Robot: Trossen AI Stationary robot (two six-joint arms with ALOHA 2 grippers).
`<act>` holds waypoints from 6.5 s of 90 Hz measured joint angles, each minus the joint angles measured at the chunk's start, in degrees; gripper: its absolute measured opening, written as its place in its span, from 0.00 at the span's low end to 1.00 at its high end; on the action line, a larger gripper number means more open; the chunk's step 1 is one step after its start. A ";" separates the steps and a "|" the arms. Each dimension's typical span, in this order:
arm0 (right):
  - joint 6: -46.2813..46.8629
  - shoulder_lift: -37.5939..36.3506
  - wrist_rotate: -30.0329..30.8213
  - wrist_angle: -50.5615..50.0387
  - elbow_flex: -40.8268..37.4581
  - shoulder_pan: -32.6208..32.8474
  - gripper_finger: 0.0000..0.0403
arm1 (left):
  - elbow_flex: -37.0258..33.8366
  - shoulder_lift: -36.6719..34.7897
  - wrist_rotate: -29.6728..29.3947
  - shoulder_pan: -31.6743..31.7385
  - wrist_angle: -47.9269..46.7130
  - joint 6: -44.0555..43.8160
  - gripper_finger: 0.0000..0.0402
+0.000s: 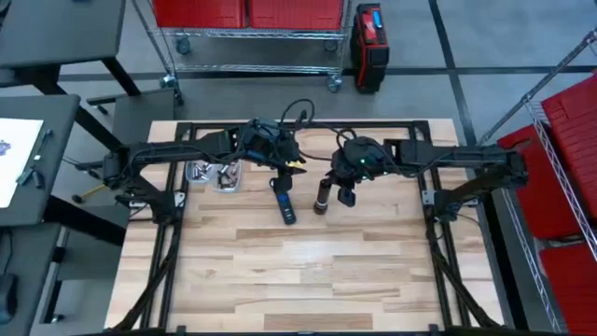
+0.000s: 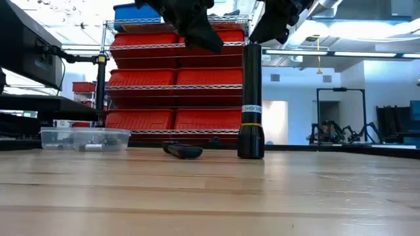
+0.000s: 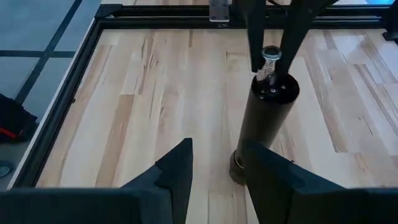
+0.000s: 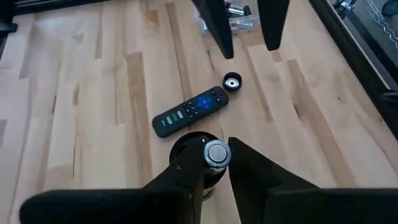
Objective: Insert battery
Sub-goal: Insert the silver battery into the flashlight's battery compartment, then adjust the flashlight, then insert the brown battery into the flashlight's battery compartment
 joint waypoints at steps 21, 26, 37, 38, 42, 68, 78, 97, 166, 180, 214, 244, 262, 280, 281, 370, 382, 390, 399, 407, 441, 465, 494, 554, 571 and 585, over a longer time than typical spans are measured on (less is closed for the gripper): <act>-0.20 -0.02 -0.11 0.16 3.74 0.32 0.13 | 0.00 0.00 0.00 0.00 0.04 0.00 0.29; -0.20 -0.02 -0.11 -0.23 4.83 0.32 0.13 | 0.00 -0.01 0.00 0.00 0.04 0.00 0.29; -0.04 -0.04 -0.09 -0.42 6.34 0.75 0.13 | 0.00 -0.01 0.00 0.00 0.04 0.00 0.29; -0.04 -0.04 -0.09 -0.42 6.34 0.87 0.13 | 0.00 -0.01 0.00 0.00 0.04 0.00 0.29; 0.00 -0.04 -0.09 -0.84 6.34 1.31 0.13 | 0.00 -0.01 0.00 0.00 0.04 0.00 0.29; 1.15 1.90 -0.11 -2.55 6.32 3.26 0.13 | 0.00 0.01 -0.02 0.00 -0.04 0.00 0.29; 1.55 2.63 -0.11 -3.01 6.26 3.25 0.13 | 0.02 0.01 -0.01 0.00 -0.21 0.00 0.29; 3.17 3.04 1.59 -5.05 6.19 3.25 0.13 | 0.02 0.01 -0.02 0.00 -0.35 0.00 0.29; 1.41 5.17 1.14 -3.15 6.12 4.78 0.13 | 0.02 0.01 -0.02 0.00 0.02 0.00 0.29; 1.48 5.09 1.16 -3.75 6.12 4.78 0.13 | 0.02 0.01 -0.02 0.00 0.00 0.00 0.29; 1.55 5.00 1.16 -3.70 6.12 4.80 0.24 | 0.02 0.01 -0.02 0.00 0.00 0.00 0.29; 1.48 3.40 1.16 -6.59 9.03 4.38 0.53 | 0.02 0.01 -0.01 0.00 -0.03 0.00 0.29; 1.46 2.93 1.20 -19.82 14.18 2.19 0.57 | 0.02 0.01 -0.02 0.02 -0.28 -0.09 0.29; 2.74 -2.76 1.20 -26.24 11.10 -0.90 0.55 | 0.02 0.01 -0.02 0.25 -4.59 -2.60 0.29; 2.93 -3.21 1.20 -26.20 10.52 -1.12 0.54 | 0.02 0.01 -0.02 0.31 -4.93 -2.81 0.29; 3.33 -1.13 -0.15 52.34 -42.84 3.97 0.62 | 0.02 0.01 -0.07 1.90 -10.44 -10.60 0.29; 3.15 4.06 -0.15 61.97 -42.82 3.99 0.66 | 0.02 0.01 -0.07 1.90 -10.82 -10.82 0.29; 3.10 7.35 -0.15 67.36 -42.66 3.53 0.66 | 0.02 0.01 -0.04 1.90 -11.08 -10.92 0.29; 2.44 10.21 -0.51 69.66 -41.52 3.53 0.66 | 0.02 0.01 -0.04 1.90 -12.18 -10.48 0.29; -0.46 12.17 -1.97 69.52 -40.34 3.70 0.66 | 0.02 0.03 -0.04 1.90 -13.30 -9.51 0.29; -7.00 14.03 0.70 67.94 -35.67 2.50 0.34 | 0.02 0.03 -0.04 1.90 -13.81 -5.32 0.29; -3.24 14.43 13.62 68.35 -32.44 -1.10 0.34 | 0.02 0.03 -0.75 1.90 -15.47 -9.22 0.29; 9.70 22.86 26.92 71.78 -29.56 -3.18 0.34 | 0.02 0.03 -5.26 1.88 -19.54 -12.84 0.29; 5.51 22.26 22.81 69.15 -27.06 -1.93 0.77 | 0.02 0.03 -5.47 1.88 -19.34 -12.09 0.29; 4.65 16.88 23.37 66.70 -27.07 -1.51 0.81 | 0.02 0.01 -5.46 1.88 -19.37 -12.09 0.29; -0.46 11.12 23.74 66.79 -27.10 -1.54 0.80 | 0.02 0.01 -5.46 1.88 -19.34 -12.07 0.29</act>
